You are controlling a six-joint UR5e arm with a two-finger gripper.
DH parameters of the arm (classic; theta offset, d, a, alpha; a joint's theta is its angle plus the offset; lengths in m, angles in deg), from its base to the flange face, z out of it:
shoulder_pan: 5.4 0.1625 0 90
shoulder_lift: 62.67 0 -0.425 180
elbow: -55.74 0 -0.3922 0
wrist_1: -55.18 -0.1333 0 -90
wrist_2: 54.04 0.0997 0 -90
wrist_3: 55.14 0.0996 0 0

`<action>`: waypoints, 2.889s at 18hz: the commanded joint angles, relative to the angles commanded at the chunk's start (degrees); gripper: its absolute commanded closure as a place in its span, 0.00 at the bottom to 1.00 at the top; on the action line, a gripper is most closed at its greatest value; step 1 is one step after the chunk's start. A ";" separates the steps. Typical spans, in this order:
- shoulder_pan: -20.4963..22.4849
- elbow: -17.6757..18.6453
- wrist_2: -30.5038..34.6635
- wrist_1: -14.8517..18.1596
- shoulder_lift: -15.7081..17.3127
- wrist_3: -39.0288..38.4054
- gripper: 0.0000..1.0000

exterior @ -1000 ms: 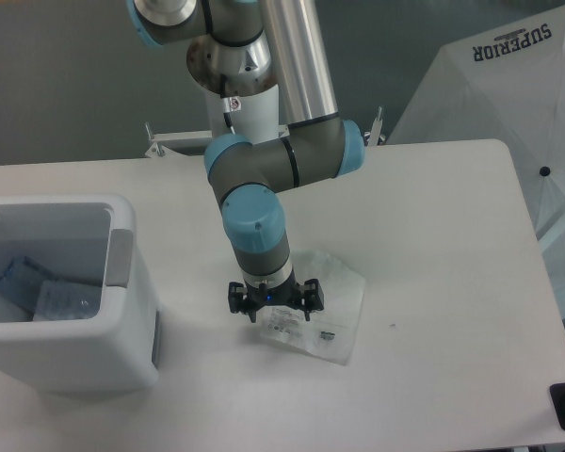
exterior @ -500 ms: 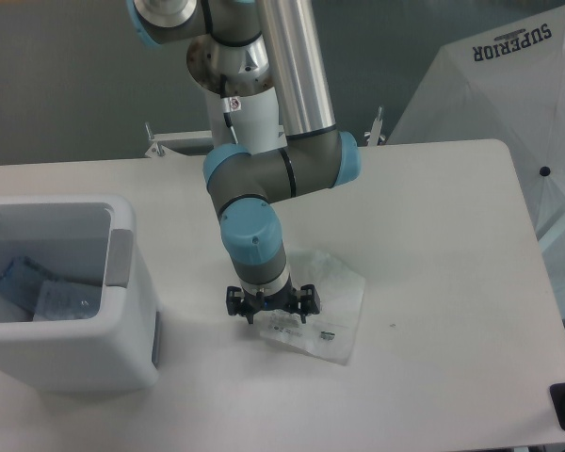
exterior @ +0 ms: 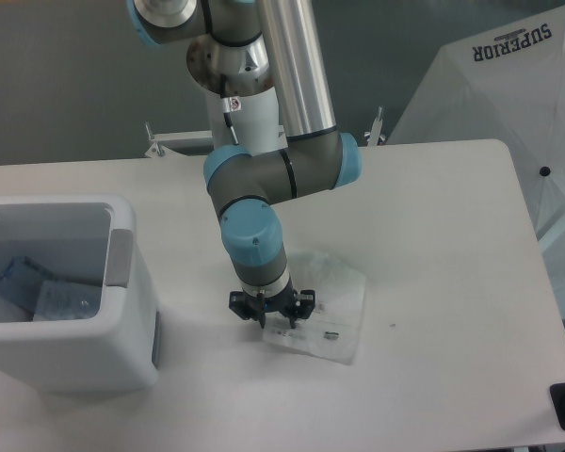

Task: Place the trash in the trash can
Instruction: 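Pinch the edge of the plastic bag and lift it, then carry the dangling bag over the trash bin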

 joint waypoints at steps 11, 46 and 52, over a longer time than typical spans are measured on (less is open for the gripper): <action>2.54 -5.53 -5.16 0.26 5.96 -0.78 1.00; -7.47 -7.39 -42.28 0.35 31.47 -33.75 1.00; -7.65 -7.91 -41.84 0.26 27.25 -33.49 1.00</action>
